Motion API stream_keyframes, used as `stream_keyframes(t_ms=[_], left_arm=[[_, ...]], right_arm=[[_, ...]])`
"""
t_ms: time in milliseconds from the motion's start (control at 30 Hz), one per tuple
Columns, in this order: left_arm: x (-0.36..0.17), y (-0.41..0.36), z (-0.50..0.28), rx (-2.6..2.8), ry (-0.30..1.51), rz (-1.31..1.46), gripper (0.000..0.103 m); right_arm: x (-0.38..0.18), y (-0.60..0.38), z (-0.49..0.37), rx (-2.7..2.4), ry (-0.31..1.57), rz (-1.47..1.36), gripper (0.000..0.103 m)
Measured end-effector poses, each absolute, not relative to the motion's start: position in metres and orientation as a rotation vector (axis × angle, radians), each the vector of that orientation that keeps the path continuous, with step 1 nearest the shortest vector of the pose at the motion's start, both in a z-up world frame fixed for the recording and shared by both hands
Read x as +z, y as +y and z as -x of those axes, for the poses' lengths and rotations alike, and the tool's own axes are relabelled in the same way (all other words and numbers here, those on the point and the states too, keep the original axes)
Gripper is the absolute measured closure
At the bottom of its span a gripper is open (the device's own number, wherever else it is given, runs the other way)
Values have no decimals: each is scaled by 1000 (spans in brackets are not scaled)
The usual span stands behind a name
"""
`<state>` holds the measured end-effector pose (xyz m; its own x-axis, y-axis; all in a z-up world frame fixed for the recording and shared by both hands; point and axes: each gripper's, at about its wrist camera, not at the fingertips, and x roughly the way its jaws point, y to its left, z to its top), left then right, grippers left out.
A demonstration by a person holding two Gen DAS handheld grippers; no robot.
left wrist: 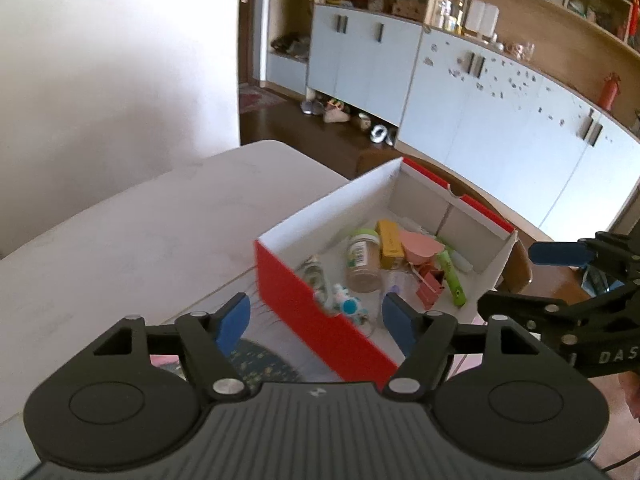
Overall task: Organize rigid objects
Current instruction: 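Move both grippers back from the box toward the remaining table items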
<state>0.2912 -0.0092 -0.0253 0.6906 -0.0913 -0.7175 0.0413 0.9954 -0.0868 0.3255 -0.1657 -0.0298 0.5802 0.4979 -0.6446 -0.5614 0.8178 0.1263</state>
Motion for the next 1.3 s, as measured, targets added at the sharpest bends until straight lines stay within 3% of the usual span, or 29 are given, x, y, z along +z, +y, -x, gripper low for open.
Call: stream_keyframes(t_ms=[100,200,567,667,1300], left_arm=[[-20,4,-274,-60,793,77,29],[-18,14,-256,-35,775,58,20],[-32,57,-209,67,776,133,20],[-41,69,-202,81,793,180,12],[-118,101,-211,262,788,277,11]], right_arm=[[-23,-157,-311,652,697,86,1],[-20,-146,-300,684,691,89,1],[-20,-108,-288,764,719,92,1],[-25,-98,-287,784,736,94,1],[-60,-15,-323,1048,789,334,3]])
